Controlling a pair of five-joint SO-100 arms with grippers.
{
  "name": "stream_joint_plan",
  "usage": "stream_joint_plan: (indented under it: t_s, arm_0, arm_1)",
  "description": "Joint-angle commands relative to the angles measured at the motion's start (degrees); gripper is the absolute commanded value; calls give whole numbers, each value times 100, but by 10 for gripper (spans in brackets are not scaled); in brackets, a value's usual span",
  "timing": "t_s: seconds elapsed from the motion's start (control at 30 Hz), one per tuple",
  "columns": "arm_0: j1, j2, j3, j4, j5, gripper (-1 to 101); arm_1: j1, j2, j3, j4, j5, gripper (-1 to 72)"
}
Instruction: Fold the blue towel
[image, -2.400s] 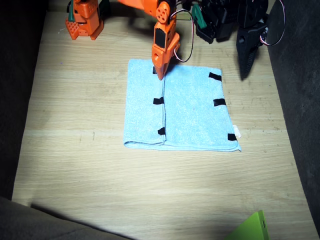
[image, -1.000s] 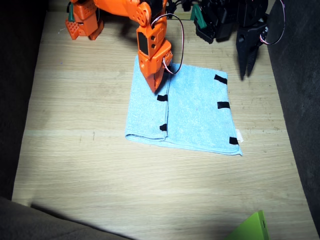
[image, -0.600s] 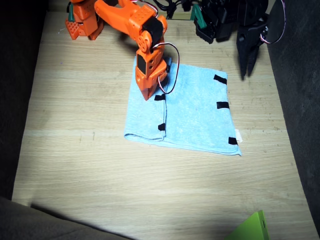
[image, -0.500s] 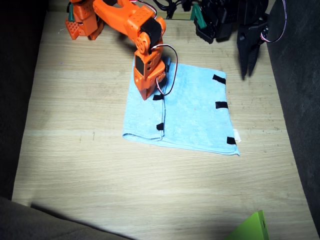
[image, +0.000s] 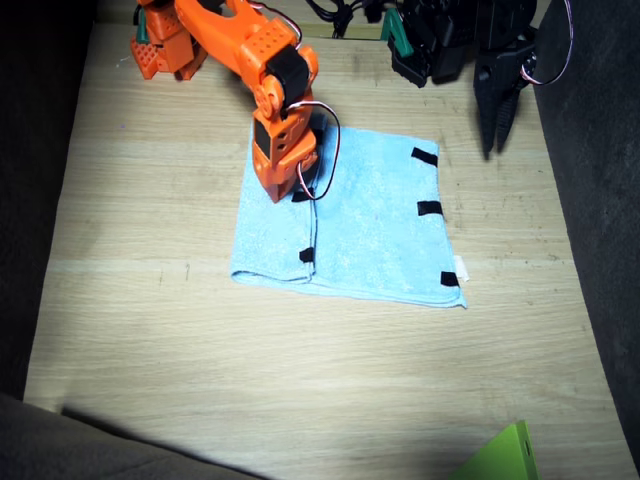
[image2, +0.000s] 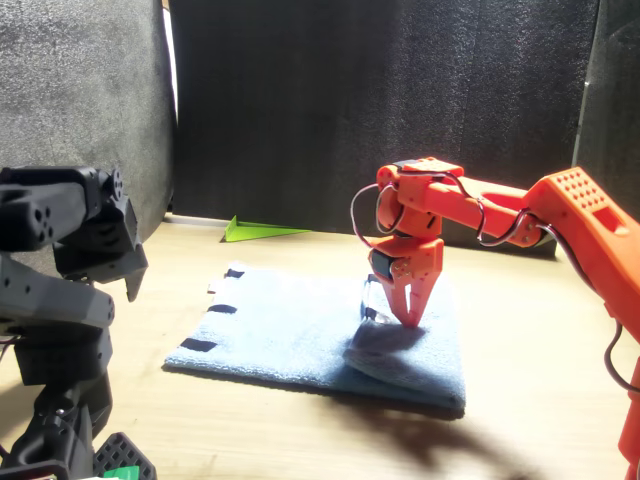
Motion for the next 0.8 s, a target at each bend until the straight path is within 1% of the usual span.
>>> stream_joint_plan:
  t_s: [0.0, 0.37, 0.77]
  arm_0:
    - [97, 79, 70, 53, 62, 183]
    - [88, 79, 70, 53, 70, 180]
    - [88, 79, 70, 53, 70, 177]
  arm_1:
    - [-211, 44, 343, 149, -53, -1]
    - [-527, 281, 809, 149, -246, -1]
    - [-817, 316, 826, 149, -378, -1]
